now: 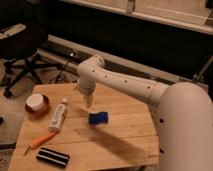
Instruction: Stand the bottle upright
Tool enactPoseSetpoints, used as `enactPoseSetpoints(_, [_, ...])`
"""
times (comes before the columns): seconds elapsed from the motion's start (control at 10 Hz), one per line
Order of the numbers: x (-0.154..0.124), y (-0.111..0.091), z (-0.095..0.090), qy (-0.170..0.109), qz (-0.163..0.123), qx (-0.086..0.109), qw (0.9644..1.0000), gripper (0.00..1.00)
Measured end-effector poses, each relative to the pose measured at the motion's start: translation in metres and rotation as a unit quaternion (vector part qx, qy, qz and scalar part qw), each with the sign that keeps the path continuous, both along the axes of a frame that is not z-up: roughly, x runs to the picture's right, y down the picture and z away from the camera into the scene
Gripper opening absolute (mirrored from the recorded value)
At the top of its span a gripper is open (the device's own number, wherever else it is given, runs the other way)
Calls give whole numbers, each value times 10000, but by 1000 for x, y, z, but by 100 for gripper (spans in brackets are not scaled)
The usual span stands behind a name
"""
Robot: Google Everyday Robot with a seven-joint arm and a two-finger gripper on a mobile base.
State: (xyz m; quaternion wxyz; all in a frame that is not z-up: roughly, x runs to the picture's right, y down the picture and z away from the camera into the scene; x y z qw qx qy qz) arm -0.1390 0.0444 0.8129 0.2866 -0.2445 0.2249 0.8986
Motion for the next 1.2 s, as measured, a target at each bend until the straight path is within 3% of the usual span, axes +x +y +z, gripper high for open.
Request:
enactPoseSetpoints(0.5, [0,0,1,12,-26,33,10000,79])
enactPoseSetpoints(0.7, [-1,-8,6,163,-13,267,9995,79])
enactPoseSetpoints(0.9, [-5,-16,11,459,247,487,9975,79])
enactPoseSetpoints(1.2, [-31,-18,18,913,872,629,9900,79])
